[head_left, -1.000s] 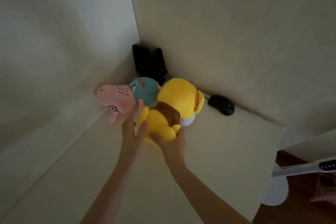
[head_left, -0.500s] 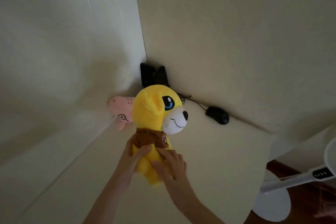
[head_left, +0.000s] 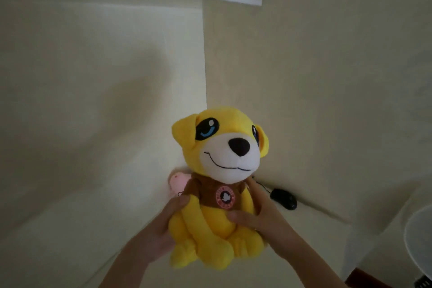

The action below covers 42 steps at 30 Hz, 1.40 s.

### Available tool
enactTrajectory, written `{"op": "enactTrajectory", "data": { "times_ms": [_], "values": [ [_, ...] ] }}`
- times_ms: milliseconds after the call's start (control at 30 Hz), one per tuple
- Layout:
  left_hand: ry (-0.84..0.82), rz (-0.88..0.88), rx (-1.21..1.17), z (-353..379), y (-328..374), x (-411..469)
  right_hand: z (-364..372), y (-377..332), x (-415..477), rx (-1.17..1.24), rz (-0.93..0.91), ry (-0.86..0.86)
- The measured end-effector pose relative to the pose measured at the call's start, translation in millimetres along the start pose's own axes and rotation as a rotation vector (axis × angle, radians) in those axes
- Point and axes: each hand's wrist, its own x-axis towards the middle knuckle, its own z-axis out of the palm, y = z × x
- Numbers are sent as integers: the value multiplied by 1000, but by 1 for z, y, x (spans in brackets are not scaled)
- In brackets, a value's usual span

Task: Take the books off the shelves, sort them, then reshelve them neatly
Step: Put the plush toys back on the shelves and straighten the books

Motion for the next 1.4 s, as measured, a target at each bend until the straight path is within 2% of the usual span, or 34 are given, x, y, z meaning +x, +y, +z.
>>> {"op": "enactTrajectory", "data": {
  "times_ms": [67,133,200,333,433,567,767,1033,1267,1333,1400],
  "values": [
    [-7,37,115,16,24,-17,7,-25,-14,17,-97,62],
    [3,135,327,34,51,-32,14,-52,-27,1,-208,120],
    [63,277,530,60,78,-49,18,-81,-36,-18,-334,154],
    [214,534,739,111,122,-82,28,-141,-52,-45,-514,147],
    [262,680,822,139,149,-106,35,-184,-61,-92,-619,145],
    [238,799,878,165,190,-138,52,-241,-61,-117,-742,124],
    [474,952,1077,165,266,-187,99,-315,-19,-104,-836,20],
    [836,918,1193,101,330,-241,199,-355,78,-128,-791,-226],
    [1332,632,1441,56,347,-264,274,-366,129,-355,-761,-426],
    [1493,514,1508,48,352,-266,293,-367,135,-409,-767,-444],
    [1619,404,1476,38,357,-264,310,-365,142,-440,-772,-412]
  ]
}}
